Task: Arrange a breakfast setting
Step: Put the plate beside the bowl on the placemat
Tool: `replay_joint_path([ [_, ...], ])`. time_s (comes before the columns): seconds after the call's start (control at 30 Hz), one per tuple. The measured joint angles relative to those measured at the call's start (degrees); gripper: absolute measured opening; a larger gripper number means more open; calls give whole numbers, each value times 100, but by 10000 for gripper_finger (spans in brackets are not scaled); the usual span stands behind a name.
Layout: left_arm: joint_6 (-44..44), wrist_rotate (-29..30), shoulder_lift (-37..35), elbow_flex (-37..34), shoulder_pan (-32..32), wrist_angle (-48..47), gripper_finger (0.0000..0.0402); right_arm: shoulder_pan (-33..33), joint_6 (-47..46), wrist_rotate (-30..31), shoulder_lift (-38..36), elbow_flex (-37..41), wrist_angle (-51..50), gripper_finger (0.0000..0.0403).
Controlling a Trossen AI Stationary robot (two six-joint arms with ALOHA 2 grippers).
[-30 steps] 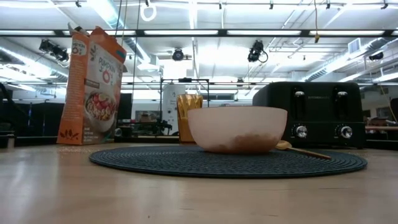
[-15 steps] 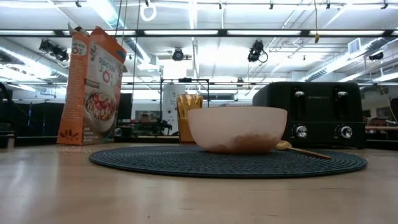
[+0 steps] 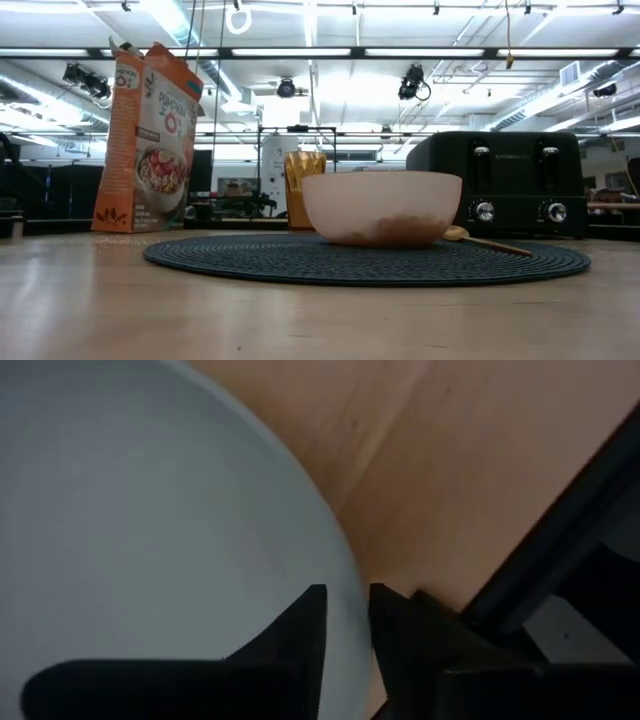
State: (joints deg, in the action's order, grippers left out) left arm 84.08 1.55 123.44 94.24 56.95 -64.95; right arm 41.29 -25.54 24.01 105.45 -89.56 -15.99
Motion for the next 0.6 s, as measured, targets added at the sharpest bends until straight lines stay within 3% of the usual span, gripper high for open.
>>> replay_joint_path([
  [0.3,210,-283,-13,-363,-12,266,149,136,15,27,0,0,112,190],
  [0.47,60,-263,-24,-315,-11,254,133,142,20,31,0,0,114,190],
  [0.6,-170,-389,-24,-306,-1,243,90,141,20,31,0,0,116,190],
])
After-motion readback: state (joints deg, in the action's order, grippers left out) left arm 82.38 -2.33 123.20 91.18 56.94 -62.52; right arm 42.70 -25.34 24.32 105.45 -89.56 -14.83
